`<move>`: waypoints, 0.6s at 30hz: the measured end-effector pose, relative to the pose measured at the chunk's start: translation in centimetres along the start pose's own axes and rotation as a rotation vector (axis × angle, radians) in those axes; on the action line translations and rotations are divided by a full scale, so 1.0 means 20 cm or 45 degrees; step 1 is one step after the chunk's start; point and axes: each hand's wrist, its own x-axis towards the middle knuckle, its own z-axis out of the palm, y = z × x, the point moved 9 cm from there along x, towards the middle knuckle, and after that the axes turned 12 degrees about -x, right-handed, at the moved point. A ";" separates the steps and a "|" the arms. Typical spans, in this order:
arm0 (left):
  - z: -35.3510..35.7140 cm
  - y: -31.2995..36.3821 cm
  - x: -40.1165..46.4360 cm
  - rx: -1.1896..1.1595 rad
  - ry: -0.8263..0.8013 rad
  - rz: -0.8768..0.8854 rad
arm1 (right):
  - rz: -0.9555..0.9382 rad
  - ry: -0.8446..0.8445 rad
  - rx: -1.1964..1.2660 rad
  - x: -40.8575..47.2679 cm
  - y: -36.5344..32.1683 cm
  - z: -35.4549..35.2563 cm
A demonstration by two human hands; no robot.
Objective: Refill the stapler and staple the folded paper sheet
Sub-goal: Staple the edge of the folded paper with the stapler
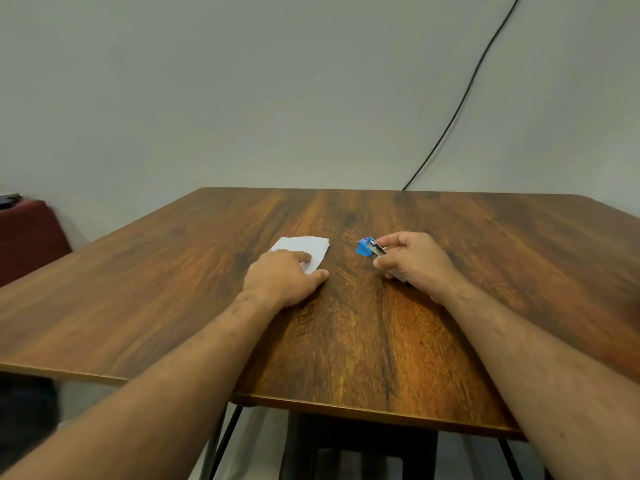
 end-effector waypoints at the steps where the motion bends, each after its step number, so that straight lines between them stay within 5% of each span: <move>1: -0.01 -0.02 0.00 0.007 0.018 -0.025 | -0.035 0.031 -0.074 0.00 -0.01 -0.02; 7: -0.04 -0.02 -0.06 0.083 0.018 -0.014 | -0.117 0.043 -0.701 -0.05 -0.04 -0.07; 18: 0.05 0.32 -0.16 0.071 0.036 0.302 | -0.241 0.069 -0.936 -0.19 -0.07 -0.11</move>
